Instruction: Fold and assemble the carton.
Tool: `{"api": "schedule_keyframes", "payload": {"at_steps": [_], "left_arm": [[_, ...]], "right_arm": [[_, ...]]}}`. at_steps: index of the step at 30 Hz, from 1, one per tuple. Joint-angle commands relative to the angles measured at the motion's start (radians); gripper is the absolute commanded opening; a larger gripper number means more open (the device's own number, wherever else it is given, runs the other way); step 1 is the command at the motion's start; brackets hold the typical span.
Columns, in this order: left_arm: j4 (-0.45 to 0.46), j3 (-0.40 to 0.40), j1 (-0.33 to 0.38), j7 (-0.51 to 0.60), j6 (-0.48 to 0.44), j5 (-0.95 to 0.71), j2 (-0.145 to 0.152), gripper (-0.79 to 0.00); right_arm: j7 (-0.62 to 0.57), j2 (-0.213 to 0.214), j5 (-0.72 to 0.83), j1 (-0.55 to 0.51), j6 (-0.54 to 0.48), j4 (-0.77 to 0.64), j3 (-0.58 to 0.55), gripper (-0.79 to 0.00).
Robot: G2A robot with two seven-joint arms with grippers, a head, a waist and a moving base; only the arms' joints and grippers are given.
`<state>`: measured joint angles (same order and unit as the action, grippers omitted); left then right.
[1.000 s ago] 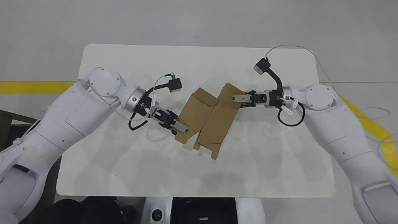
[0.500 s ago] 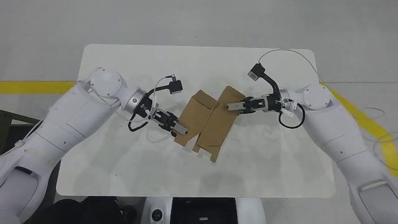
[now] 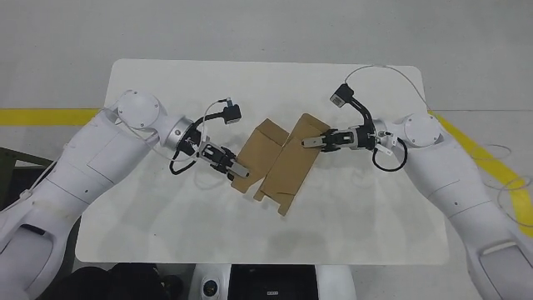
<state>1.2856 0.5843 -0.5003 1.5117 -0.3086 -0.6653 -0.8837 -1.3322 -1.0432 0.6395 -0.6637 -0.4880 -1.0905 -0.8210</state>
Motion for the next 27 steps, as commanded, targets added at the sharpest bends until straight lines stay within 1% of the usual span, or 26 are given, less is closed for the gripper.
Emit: {"api": "schedule_keyframes", "payload": {"at_steps": [1,3,8,12,17,22,27], "left_arm": [[-0.009,0.014,-0.003,-0.012,-0.011,-0.005,0.000,0.000],[-0.018,0.032,-0.005,-0.048,-0.027,-0.002,0.000,0.000],[-0.011,0.077,-0.031,-0.234,-0.059,0.050,0.000,0.000],[0.027,0.107,-0.070,-0.384,-0.049,0.088,0.002,0.000],[0.085,0.128,-0.117,-0.515,0.000,0.126,0.001,0.000],[0.124,0.150,-0.157,-0.597,0.040,0.142,-0.001,0.000],[0.144,0.182,-0.190,-0.633,0.052,0.142,0.000,0.000]], "right_arm": [[0.006,0.000,0.008,0.001,-0.006,-0.004,-0.003,-0.785],[0.022,-0.001,0.017,-0.001,-0.022,0.000,-0.012,-0.785],[0.067,-0.002,0.013,-0.008,-0.044,0.016,-0.035,-0.785],[0.160,0.000,-0.017,-0.027,-0.032,-0.013,-0.059,-0.785],[0.316,0.011,-0.094,-0.070,-0.010,-0.075,-0.107,-0.785],[0.431,0.026,-0.181,-0.128,0.028,-0.145,-0.162,-0.785],[0.484,0.042,-0.236,-0.189,0.054,-0.205,-0.217,-0.785]]}}
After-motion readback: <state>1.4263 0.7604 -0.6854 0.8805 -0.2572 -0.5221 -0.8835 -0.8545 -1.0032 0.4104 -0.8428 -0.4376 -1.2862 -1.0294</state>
